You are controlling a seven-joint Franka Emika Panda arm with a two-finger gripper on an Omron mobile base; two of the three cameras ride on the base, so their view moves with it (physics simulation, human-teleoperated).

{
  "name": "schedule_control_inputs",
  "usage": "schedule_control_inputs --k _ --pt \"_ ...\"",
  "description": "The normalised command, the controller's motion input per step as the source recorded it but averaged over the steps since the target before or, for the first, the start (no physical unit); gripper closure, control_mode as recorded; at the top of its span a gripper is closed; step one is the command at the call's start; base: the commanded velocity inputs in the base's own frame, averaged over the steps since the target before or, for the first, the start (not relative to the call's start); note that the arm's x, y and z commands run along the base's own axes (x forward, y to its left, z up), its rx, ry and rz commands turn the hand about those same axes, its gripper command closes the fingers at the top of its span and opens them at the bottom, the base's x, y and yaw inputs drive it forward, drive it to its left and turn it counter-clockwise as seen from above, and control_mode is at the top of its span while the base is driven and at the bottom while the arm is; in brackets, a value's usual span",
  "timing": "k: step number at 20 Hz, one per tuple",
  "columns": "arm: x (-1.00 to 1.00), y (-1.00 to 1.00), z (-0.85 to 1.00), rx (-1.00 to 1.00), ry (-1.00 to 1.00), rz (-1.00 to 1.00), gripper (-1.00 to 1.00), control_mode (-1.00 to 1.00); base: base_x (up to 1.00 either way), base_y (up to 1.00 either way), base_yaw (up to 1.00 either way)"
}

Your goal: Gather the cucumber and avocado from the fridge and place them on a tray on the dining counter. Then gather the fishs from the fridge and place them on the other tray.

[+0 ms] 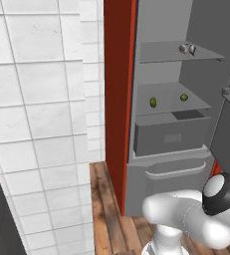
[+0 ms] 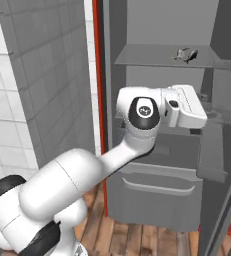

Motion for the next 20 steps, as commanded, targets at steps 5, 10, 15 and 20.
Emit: schedule_control_inputs --k 5,10,15,20 --pt "0.31 -0.2 -0.03 0.0 0.0 0.03 -1.0 -1.0 0.0 0.0 0.0" --pt "0.17 -0.07 0.0 0.0 0.01 0.01 -1.0 -1.0 0.0 0.0 0.0" --pt "0.0 0.0 0.0 0.0 0.0 0.0 -1.0 -1.0 0.0 0.0 0.0" --pt "-0.48 0.17 0.0 -0.01 0.0 0.0 -1.0 -1.0 0.0 0.0 0.0"
